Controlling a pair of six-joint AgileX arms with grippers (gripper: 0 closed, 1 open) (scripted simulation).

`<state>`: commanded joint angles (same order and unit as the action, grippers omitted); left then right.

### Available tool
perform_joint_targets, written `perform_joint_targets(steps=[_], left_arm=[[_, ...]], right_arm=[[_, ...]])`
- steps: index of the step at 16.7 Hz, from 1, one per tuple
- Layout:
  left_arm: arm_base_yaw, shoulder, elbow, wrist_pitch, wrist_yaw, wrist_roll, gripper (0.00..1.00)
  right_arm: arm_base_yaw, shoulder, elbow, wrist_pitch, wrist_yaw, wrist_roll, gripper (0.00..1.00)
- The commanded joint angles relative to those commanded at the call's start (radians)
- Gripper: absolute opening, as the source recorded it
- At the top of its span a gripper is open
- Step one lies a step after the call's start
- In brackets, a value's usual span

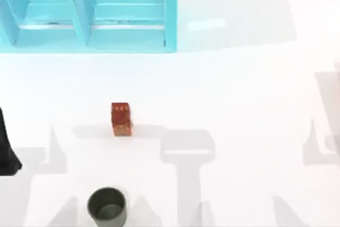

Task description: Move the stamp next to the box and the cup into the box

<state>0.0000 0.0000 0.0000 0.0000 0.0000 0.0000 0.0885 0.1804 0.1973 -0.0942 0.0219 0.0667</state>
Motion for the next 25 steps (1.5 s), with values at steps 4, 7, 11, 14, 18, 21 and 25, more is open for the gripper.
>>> perform_joint_targets(steps=[4, 7, 11, 14, 18, 21, 25], left_arm=[[0.0, 0.0, 0.0, 0.0, 0.0, 0.0, 1.0], [0.0, 0.0, 0.0, 0.0, 0.0, 0.0, 1.0], [0.0, 0.0, 0.0, 0.0, 0.0, 0.0, 1.0], [0.0, 0.0, 0.0, 0.0, 0.0, 0.0, 1.0], [0.0, 0.0, 0.0, 0.0, 0.0, 0.0, 1.0], [0.0, 0.0, 0.0, 0.0, 0.0, 0.0, 1.0], [0.0, 0.0, 0.0, 0.0, 0.0, 0.0, 1.0]], right_arm=[[0.12, 0.285, 0.282, -0.154, 0.038, 0.1, 1.0], [0.227, 0.56, 0.544, -0.304, 0.073, 0.195, 1.0], [0.38, 0.972, 0.935, -0.529, 0.12, 0.34, 1.0], [0.494, 1.292, 1.244, -0.701, 0.152, 0.455, 1.0], [0.633, 1.698, 1.649, -0.918, 0.187, 0.605, 1.0], [0.722, 1.968, 1.925, -1.06, 0.206, 0.708, 1.0], [0.812, 2.254, 2.223, -1.207, 0.224, 0.819, 1.0]])
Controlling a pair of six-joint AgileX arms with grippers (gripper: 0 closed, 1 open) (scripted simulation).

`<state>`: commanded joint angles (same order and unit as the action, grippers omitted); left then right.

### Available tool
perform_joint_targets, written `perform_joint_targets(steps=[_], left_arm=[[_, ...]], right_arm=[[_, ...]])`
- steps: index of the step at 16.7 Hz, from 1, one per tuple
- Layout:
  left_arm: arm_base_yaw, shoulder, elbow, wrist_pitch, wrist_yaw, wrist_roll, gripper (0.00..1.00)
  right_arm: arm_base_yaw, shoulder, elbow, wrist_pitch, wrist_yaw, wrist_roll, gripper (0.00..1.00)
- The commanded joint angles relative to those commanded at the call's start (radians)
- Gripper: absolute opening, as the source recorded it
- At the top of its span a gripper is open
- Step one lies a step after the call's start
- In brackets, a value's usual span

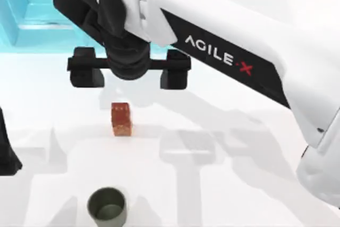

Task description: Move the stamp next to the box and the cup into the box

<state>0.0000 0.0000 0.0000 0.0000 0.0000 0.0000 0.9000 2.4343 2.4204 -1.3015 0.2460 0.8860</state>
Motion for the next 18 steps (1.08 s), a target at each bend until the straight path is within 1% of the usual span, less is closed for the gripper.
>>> perform_joint_targets(steps=[3, 6, 13, 18], left_arm=[[0.0, 0.0, 0.0, 0.0, 0.0, 0.0, 1.0], [0.0, 0.0, 0.0, 0.0, 0.0, 0.0, 1.0], [0.0, 0.0, 0.0, 0.0, 0.0, 0.0, 1.0], [0.0, 0.0, 0.0, 0.0, 0.0, 0.0, 1.0]], right_arm=[[0.042, 0.139, 0.146, -0.069, 0.008, 0.054, 1.0], [0.057, 0.191, 0.2, -0.094, 0.01, 0.075, 1.0], [0.051, 0.194, 0.186, -0.077, 0.009, 0.071, 1.0], [0.033, 0.219, 0.072, 0.068, 0.007, 0.051, 1.0]])
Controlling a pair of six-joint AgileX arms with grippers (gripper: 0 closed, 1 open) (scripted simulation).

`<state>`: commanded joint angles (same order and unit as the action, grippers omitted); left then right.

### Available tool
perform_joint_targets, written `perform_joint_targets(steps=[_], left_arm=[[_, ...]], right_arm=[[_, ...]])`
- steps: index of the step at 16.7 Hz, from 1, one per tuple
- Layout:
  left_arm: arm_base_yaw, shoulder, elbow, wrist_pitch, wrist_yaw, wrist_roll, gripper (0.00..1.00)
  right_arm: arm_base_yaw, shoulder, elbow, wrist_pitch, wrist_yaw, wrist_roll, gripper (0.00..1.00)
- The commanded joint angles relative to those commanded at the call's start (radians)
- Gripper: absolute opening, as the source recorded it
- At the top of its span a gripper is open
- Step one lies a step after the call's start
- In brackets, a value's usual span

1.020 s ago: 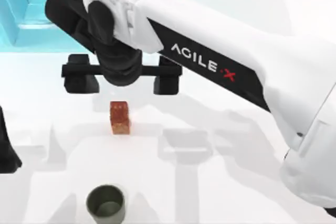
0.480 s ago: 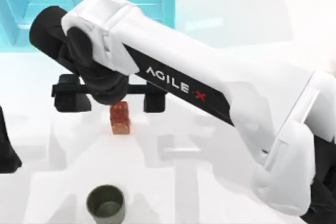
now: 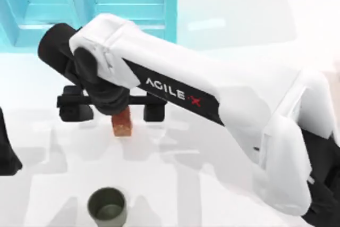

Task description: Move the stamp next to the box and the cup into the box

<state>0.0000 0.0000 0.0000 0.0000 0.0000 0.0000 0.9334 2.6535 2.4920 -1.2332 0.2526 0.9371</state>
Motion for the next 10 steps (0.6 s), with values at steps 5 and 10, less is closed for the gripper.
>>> perform_joint_targets(steps=[5, 10], left_arm=[[0.0, 0.0, 0.0, 0.0, 0.0, 0.0, 1.0], [0.0, 0.0, 0.0, 0.0, 0.0, 0.0, 1.0]], right_arm=[[-0.013, 0.021, -0.082, 0.106, -0.002, -0.013, 1.0], [-0.013, 0.021, -0.082, 0.106, -0.002, -0.013, 0.85]])
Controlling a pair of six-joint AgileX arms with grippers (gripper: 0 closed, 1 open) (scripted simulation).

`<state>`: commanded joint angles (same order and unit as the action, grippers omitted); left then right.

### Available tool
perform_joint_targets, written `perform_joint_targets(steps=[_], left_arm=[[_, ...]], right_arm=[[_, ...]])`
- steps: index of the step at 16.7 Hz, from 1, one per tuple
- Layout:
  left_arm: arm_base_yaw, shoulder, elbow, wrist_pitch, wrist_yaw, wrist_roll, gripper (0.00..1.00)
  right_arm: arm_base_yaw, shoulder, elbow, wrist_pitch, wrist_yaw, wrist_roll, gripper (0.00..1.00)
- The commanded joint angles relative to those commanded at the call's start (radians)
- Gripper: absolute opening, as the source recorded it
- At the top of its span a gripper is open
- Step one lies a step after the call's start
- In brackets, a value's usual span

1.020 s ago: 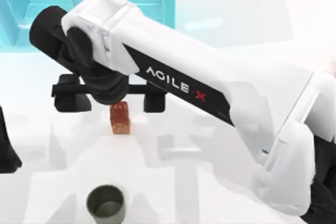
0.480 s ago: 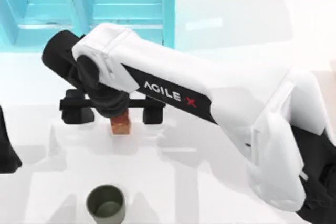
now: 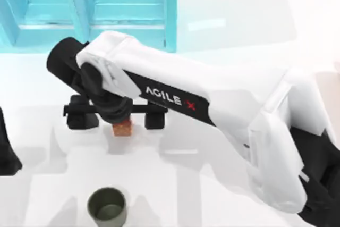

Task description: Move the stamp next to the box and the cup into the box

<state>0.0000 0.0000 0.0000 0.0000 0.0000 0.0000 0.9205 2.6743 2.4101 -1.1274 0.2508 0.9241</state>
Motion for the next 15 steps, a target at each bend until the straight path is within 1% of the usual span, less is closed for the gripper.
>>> perform_joint_targets(steps=[11, 12, 15], left_arm=[[0.0, 0.0, 0.0, 0.0, 0.0, 0.0, 1.0], [0.0, 0.0, 0.0, 0.0, 0.0, 0.0, 1.0], [0.0, 0.0, 0.0, 0.0, 0.0, 0.0, 1.0]], right_arm=[[0.0, 0.0, 0.0, 0.0, 0.0, 0.0, 0.02], [0.0, 0.0, 0.0, 0.0, 0.0, 0.0, 0.0], [0.0, 0.0, 0.0, 0.0, 0.0, 0.0, 0.0]])
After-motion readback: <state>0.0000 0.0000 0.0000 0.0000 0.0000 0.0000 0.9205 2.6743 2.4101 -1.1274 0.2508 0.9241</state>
